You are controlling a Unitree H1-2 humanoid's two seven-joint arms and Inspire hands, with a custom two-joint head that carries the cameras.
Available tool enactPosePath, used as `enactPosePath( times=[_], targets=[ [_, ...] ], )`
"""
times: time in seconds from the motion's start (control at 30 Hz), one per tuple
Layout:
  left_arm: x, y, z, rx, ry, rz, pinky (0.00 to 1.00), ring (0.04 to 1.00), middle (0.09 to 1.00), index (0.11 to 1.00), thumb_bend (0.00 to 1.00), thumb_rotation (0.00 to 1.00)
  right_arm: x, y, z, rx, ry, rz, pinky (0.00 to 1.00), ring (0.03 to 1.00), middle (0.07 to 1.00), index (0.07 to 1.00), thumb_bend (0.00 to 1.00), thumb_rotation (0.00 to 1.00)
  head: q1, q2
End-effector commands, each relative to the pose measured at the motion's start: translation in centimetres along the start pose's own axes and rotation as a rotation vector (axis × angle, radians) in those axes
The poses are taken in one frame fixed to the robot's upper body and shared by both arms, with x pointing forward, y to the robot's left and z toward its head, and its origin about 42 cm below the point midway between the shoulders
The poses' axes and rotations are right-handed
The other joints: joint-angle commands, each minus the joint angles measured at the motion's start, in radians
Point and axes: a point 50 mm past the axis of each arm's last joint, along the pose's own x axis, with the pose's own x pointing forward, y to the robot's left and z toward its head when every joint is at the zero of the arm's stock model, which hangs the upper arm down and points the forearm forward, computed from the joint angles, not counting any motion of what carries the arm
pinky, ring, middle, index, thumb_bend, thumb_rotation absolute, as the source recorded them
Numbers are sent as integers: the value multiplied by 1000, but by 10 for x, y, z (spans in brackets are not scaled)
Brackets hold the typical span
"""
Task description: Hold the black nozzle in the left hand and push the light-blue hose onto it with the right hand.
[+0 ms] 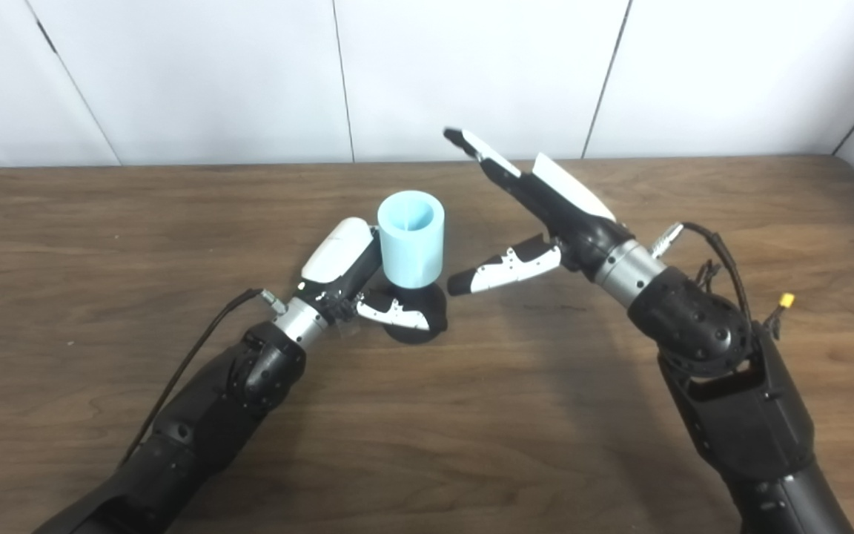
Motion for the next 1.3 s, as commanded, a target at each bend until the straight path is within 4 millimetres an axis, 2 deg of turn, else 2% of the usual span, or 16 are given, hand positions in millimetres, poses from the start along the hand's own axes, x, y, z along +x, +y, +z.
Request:
enactPosePath(
  times=[0.0, 0.07, 0.13, 0.17, 0.2, 0.3, 0.4, 0.53, 0.63, 0.77, 1.07, 1.27],
  targets=[
    [-86, -86, -26, -72, 202, -228, 331, 395, 440, 500, 503, 0, 11, -18, 32, -98, -164, -73, 999, 1000, 1000, 1000, 1000, 414, 0, -1],
    [-86, -86, -26, -79, 208, -227, 331, 395, 436, 501, 503, 0, 15, -16, 40, -118, -194, -64, 1000, 1000, 1000, 1000, 1000, 438, 0, -2],
    [-86, -86, -26, -82, 211, -228, 328, 396, 430, 501, 502, 0, 16, -15, 43, -138, -212, -56, 1000, 1000, 1000, 1000, 970, 503, 0, -2],
    [-86, -86, -26, -81, 211, -229, 322, 392, 425, 501, 502, 0, 17, -15, 46, -178, -229, -52, 1000, 1000, 1000, 1000, 894, 564, 0, -2],
    [-86, -86, -27, -82, 211, -229, 320, 391, 424, 501, 501, 0, 18, -15, 48, -219, -244, -47, 1000, 1000, 1000, 1000, 880, 575, 0, -2],
    [-86, -86, -27, -75, 211, -230, 313, 397, 428, 516, 501, 0, 20, -13, 56, -327, -273, -23, 1000, 1000, 1000, 1000, 755, 662, 1, -1],
    [-86, -86, -27, -78, 216, -230, 328, 401, 434, 505, 503, 0, 22, -10, 61, -387, -277, 19, 1000, 1000, 1000, 1000, 745, 719, 2, -1],
    [-86, -86, -27, -82, 214, -229, 349, 410, 444, 500, 504, 0, 25, -5, 56, -450, -273, 82, 1000, 1000, 1000, 1000, 752, 807, 4, 1],
    [-86, -85, -27, -83, 220, -235, 344, 403, 439, 502, 503, 0, 28, 0, 53, -487, -238, 152, 1000, 1000, 1000, 1000, 798, 901, 4, 1],
    [-86, -85, -26, -84, 213, -224, 333, 395, 430, 502, 502, 0, 29, 2, 50, -511, -225, 202, 1000, 1000, 1000, 981, 822, 948, 4, 1],
    [-87, -85, -25, -81, 214, -227, 332, 404, 435, 501, 503, 0, 17, -1, 44, -547, -166, 308, 1000, 1000, 1000, 1000, 816, 936, 9, 14],
    [-90, -83, -26, -83, 202, -222, 337, 403, 439, 501, 503, 0, 14, -3, 43, -555, -133, 354, 975, 1000, 987, 962, 826, 958, 7, 18]
  ],
)
